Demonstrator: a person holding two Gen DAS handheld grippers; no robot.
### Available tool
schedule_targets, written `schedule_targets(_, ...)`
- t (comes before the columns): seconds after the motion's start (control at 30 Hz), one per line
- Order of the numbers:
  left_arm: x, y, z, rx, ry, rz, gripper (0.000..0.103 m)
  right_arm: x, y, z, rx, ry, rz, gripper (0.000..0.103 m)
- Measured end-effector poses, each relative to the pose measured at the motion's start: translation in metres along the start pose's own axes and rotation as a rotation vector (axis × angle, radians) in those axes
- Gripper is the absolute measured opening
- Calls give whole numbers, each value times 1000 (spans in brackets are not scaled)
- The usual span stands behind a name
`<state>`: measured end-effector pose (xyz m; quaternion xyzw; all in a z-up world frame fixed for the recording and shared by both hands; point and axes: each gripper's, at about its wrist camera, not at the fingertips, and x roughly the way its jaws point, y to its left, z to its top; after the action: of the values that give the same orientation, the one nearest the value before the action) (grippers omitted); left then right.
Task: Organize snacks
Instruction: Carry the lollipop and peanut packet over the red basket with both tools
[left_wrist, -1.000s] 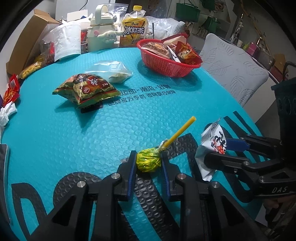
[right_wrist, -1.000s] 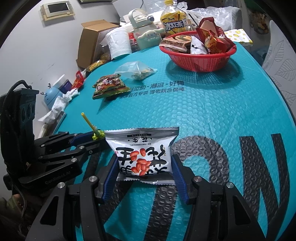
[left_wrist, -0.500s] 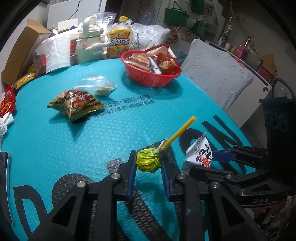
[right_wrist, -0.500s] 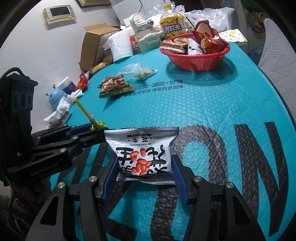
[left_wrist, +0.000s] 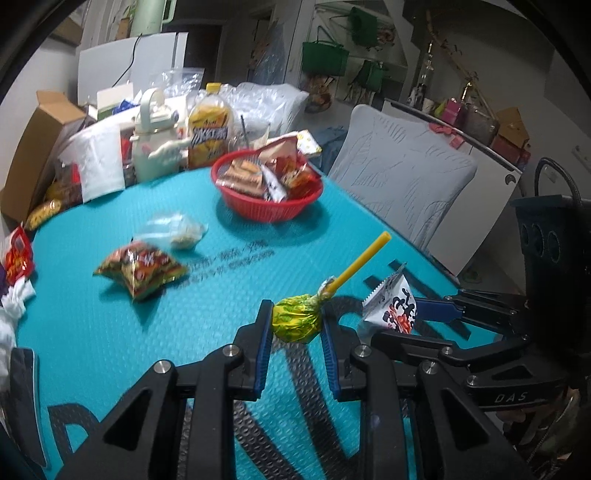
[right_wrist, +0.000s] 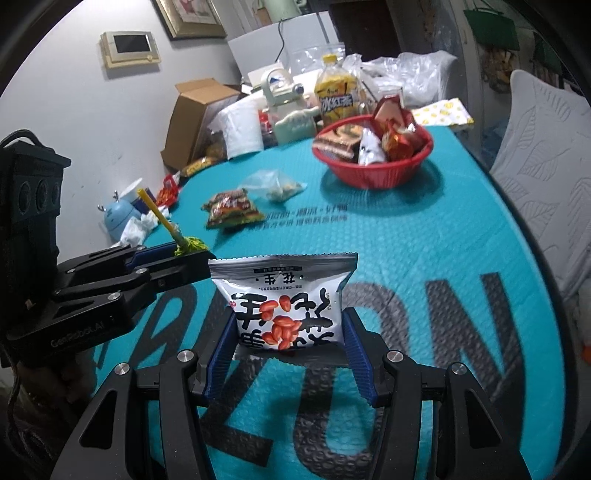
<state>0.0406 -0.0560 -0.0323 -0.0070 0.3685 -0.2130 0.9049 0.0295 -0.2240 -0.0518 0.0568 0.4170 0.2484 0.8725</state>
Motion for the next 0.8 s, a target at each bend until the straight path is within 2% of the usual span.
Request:
schedule_targets(0.47,-4,-7,53,48,-88,-1,24,-22,-3,50,-50,-110,6,55)
schedule_targets(0.8,18,4,91,45,-103,-1,24,-19,-19,92,-64,-165,-7,55)
